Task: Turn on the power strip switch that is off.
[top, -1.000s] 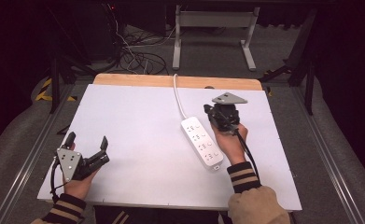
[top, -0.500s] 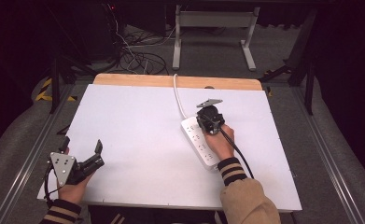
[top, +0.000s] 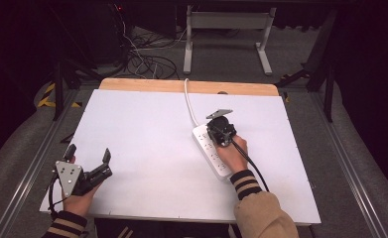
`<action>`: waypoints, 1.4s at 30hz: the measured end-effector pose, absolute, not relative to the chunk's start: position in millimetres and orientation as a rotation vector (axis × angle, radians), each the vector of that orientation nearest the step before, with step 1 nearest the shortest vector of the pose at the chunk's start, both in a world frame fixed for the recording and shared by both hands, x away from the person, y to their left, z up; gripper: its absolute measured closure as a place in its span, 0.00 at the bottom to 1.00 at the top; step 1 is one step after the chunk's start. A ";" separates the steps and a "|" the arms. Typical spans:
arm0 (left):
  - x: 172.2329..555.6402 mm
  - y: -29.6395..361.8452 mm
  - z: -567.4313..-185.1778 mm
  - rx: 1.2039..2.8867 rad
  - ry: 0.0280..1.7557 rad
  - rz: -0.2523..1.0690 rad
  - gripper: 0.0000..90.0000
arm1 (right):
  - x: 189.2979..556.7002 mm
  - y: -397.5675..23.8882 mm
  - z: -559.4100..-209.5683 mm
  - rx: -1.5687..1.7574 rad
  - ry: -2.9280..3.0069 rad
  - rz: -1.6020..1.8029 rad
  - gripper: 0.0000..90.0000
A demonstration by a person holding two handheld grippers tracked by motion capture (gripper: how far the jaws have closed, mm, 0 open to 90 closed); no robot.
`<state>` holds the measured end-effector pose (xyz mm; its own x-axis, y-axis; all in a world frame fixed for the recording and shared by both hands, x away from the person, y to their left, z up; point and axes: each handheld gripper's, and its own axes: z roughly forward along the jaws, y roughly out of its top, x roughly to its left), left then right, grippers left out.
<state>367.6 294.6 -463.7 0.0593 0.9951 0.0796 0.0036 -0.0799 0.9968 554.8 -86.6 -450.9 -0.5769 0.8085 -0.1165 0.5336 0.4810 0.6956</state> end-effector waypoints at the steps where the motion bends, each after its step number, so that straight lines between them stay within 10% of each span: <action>1: 367.6 294.6 -463.7 1.300 1.131 1.220 0.02 | 554.4 -86.9 -451.1 1.111 2.298 0.858 1.00; 42: 370.8 286.1 -464.4 1.327 1.109 1.198 0.02 | 556.6 -88.7 -454.7 1.240 2.286 0.885 1.00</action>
